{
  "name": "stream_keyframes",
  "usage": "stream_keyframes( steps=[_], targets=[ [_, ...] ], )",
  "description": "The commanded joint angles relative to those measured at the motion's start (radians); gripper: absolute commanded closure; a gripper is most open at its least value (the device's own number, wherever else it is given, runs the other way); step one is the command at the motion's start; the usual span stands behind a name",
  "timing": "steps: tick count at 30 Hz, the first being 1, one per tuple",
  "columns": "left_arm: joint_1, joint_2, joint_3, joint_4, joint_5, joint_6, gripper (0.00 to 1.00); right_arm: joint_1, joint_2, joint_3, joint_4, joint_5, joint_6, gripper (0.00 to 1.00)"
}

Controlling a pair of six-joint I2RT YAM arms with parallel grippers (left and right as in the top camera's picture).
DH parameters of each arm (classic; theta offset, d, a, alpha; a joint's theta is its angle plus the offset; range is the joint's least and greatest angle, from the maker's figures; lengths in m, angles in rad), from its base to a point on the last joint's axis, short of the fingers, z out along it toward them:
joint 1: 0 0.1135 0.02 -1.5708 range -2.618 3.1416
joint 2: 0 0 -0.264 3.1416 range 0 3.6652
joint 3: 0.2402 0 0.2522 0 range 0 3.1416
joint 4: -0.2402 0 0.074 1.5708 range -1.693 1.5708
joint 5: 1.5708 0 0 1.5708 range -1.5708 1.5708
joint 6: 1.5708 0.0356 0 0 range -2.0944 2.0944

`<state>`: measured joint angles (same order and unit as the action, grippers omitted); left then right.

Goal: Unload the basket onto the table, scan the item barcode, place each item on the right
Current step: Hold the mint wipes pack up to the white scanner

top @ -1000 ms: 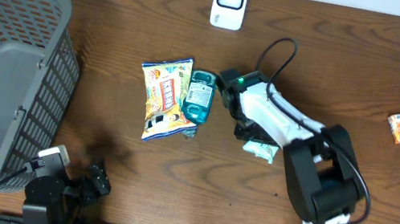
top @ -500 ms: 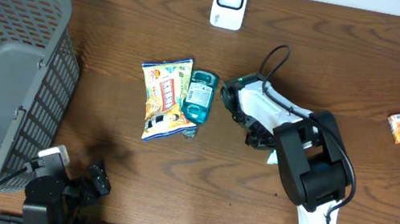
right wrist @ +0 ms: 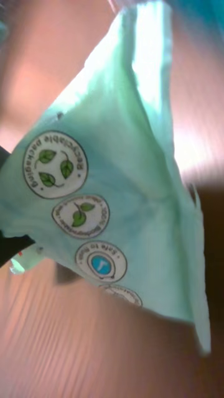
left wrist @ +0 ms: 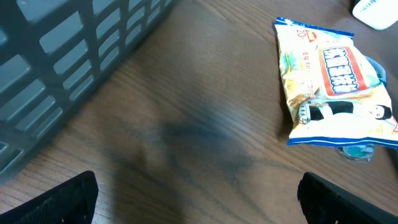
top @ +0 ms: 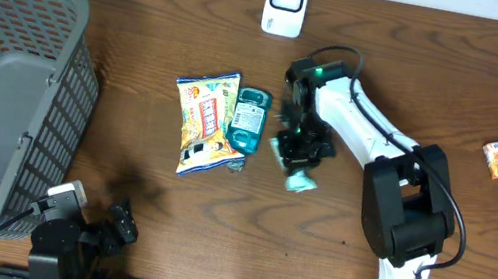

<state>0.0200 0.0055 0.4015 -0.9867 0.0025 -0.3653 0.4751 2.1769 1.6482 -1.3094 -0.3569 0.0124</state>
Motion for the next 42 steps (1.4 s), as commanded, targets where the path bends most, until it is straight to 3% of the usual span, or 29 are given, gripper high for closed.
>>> stream_keyframes(
  steps=[1, 7, 14, 18, 24, 37, 42],
  targets=[
    [0.006, -0.002, 0.008, -0.011, 0.013, -0.002, 0.02, -0.021, -0.017, -0.001, -0.043, -0.552, -0.423, 0.99],
    [0.006, -0.002, 0.008, -0.011, 0.013, -0.002, 0.02, -0.035, -0.017, -0.014, -0.117, -0.798, -0.715, 0.99],
    [0.006, -0.002, 0.008, -0.011, 0.013, -0.002, 0.02, -0.034, -0.017, -0.014, -0.391, -1.012, -1.278, 0.99],
    [0.006, -0.002, 0.008, -0.011, 0.013, -0.002, 0.02, -0.024, -0.017, -0.018, -0.393, -1.042, -1.372, 0.99],
    [0.006, -0.002, 0.008, -0.011, 0.013, -0.002, 0.02, 0.000, -0.017, -0.018, -0.393, -1.151, -1.659, 0.99],
    [0.006, -0.002, 0.008, -0.011, 0.013, -0.002, 0.02, 0.010, -0.017, -0.014, -0.389, -1.190, -1.716, 0.99],
    [0.006, -0.002, 0.008, -0.011, 0.013, -0.002, 0.02, 0.009, -0.017, -0.014, -0.285, -1.038, -1.714, 0.99]
  ],
)
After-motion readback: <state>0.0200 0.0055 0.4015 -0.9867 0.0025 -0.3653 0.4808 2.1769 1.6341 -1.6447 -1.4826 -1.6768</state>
